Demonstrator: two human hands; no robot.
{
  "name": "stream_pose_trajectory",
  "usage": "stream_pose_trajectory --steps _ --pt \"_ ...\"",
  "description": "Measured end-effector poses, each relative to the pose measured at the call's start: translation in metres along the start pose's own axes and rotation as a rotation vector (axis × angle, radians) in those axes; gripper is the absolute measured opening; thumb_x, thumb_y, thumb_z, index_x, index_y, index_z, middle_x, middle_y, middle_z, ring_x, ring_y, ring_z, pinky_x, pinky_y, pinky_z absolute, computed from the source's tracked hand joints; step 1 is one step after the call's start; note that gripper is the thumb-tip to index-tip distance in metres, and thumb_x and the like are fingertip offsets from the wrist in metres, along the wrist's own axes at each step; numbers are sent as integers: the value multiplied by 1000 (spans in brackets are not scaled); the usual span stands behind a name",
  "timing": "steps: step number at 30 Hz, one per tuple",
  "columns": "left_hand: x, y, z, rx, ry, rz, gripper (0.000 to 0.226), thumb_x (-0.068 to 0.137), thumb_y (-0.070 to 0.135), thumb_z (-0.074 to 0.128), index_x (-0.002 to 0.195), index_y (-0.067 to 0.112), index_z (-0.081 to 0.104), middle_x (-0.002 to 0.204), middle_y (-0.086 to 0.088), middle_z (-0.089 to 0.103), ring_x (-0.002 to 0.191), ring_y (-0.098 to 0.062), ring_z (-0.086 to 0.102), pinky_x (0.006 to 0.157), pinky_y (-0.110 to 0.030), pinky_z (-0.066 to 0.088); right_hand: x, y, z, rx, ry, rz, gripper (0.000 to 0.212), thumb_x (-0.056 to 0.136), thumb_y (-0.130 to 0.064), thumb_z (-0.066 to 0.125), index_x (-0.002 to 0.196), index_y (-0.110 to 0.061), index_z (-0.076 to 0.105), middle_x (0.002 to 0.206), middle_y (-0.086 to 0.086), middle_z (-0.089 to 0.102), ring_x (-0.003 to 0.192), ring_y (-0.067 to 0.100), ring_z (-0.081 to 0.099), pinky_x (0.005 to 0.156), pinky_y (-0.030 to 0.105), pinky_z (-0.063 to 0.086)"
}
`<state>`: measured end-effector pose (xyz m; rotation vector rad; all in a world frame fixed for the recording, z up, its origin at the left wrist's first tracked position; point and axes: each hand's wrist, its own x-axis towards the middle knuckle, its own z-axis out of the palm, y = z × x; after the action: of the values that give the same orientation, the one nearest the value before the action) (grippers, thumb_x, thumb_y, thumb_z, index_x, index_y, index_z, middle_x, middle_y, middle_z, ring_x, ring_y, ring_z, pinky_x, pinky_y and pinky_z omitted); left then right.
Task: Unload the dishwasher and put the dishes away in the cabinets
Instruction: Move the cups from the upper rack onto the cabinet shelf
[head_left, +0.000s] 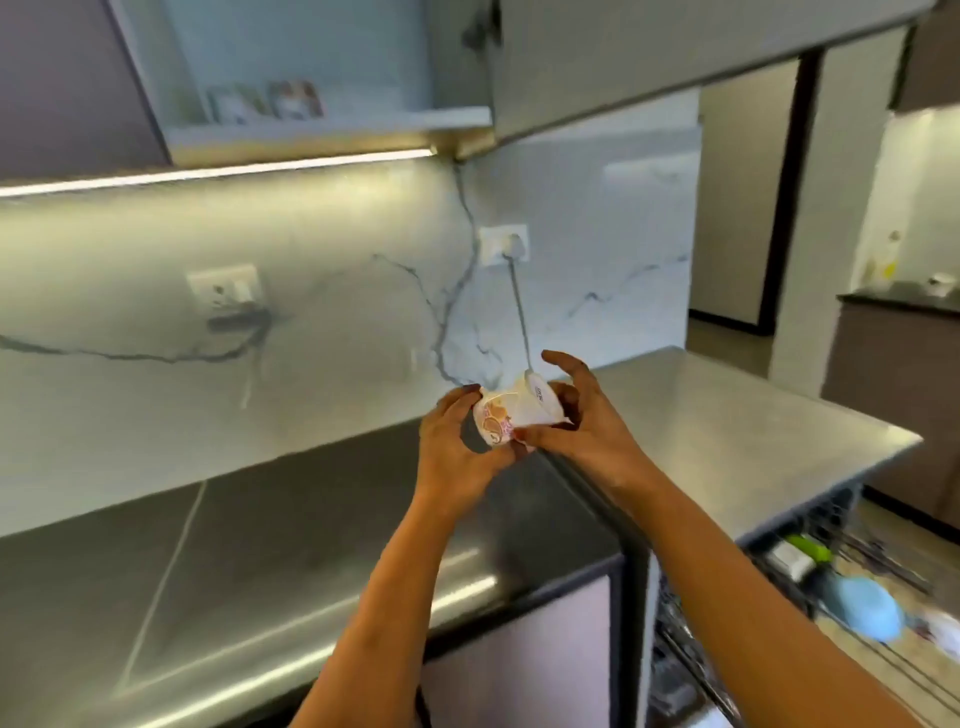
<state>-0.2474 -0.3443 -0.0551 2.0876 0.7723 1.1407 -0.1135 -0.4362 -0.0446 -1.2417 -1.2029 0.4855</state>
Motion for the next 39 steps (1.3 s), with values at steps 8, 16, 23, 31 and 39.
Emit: stream_pose_trajectory --steps 8,16,23,31,39 --pt "84 38 -88 109 297 98 63 66 40 81 121 21 58 131 7 49 123 -18 45 101 -40 44 99 -76 57 236 1 -158 61 80 -13 72 126 -32 37 108 -4 59 99 12 62 70 12 54" --pt "200 81 -166 354 471 211 69 65 51 76 123 18 58 136 -2 45 128 -22 36 97 -25 31 231 -156 78 266 -46 -389 44 75 -15 77 102 -32 46 109 8 62 95 21 65 78 33 57" --pt "283 86 -224 492 574 236 47 80 31 71 122 17 56 125 -4 57 107 -16 50 84 -24 37 354 -205 90 122 -22 -569 41 76 -20 77 108 -20 50 111 5 58 90 19 62 67 23 56" --pt "327 65 -254 632 563 112 33 92 4 53 124 9 54 122 -9 60 110 -21 56 81 -19 41 456 -205 133 -149 -47 -500 43 71 -29 81 98 -21 50 118 12 58 102 28 61 81 37 58" --pt "385 54 -264 640 492 -18 34 89 2 56 122 9 53 123 -16 60 110 -31 58 91 -38 52 491 -201 176 -507 -38 -460 44 72 -38 79 97 -17 49 112 10 61 88 20 52 70 27 40"
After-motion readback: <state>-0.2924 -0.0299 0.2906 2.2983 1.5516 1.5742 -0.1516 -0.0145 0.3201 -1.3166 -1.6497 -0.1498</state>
